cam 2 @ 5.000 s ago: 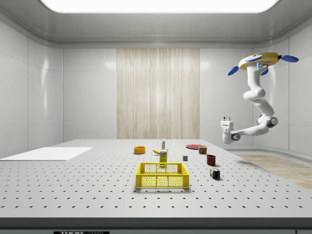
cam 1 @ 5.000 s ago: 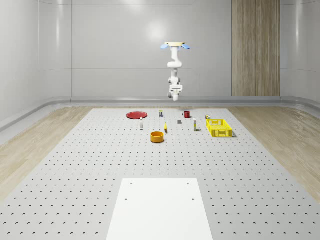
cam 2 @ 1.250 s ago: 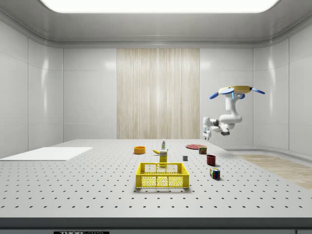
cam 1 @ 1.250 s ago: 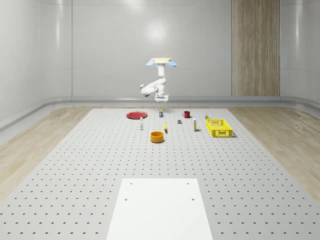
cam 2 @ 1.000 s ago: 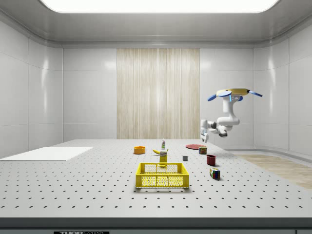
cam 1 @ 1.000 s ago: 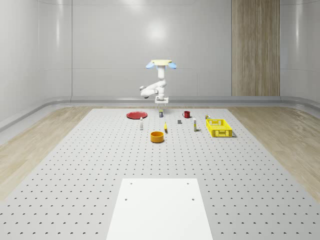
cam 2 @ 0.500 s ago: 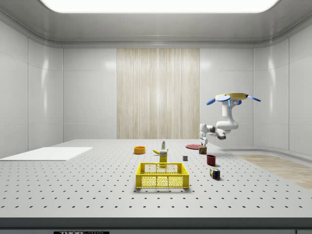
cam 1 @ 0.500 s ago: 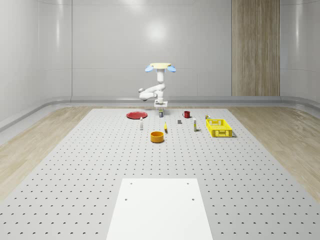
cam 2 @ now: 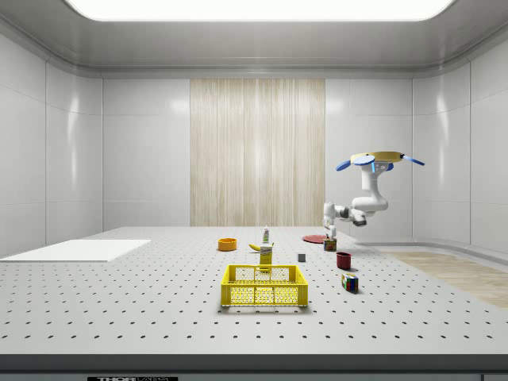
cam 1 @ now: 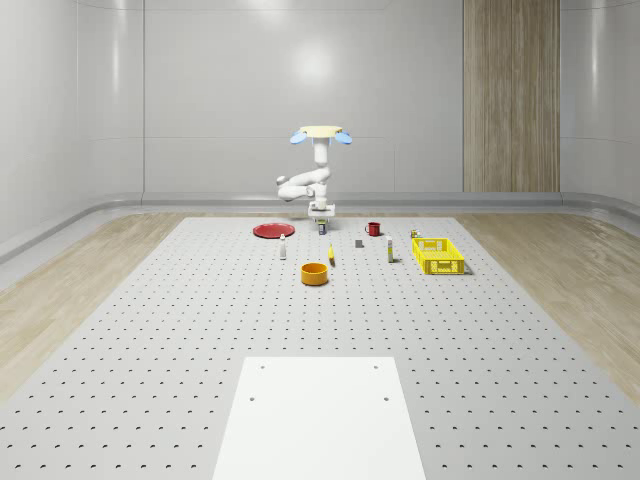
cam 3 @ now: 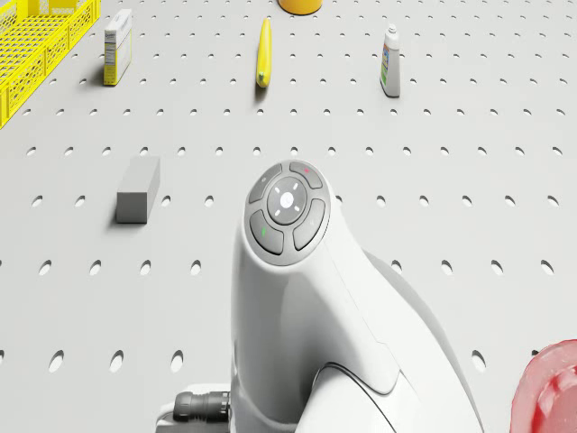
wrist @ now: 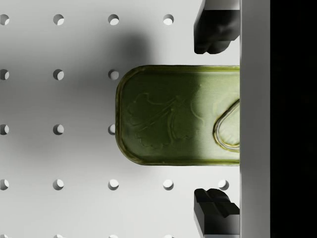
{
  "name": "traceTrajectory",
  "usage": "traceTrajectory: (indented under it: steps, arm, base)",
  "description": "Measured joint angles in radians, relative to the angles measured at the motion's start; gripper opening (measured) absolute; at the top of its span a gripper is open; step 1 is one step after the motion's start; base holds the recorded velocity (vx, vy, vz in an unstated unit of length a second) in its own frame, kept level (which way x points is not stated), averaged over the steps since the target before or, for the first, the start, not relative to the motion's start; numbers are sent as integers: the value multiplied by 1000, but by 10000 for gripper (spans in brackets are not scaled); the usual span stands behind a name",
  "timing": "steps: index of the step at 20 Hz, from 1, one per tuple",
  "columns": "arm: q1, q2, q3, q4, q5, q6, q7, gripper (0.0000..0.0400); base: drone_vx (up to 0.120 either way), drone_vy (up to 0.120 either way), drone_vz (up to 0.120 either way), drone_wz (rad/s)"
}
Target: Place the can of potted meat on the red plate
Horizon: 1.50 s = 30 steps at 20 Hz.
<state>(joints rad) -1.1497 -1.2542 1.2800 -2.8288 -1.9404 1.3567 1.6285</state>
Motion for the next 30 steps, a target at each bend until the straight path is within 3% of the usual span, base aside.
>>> traceTrajectory:
  steps: [12, 15, 25, 30]
  arm:
    - [-31, -44, -40, 35, -28, 66, 5, 400]
    - [-35, -53, -41, 37, -28, 76, 8, 323]
    - [-45, -78, -36, 39, -18, 97, 20, 289]
    - [-51, -85, 15, 29, 32, 84, 27, 288]
  base:
    - [0, 0, 0, 0]
    - [0, 0, 0, 0]
    - [0, 0, 0, 0]
    - [0, 0, 16, 0]
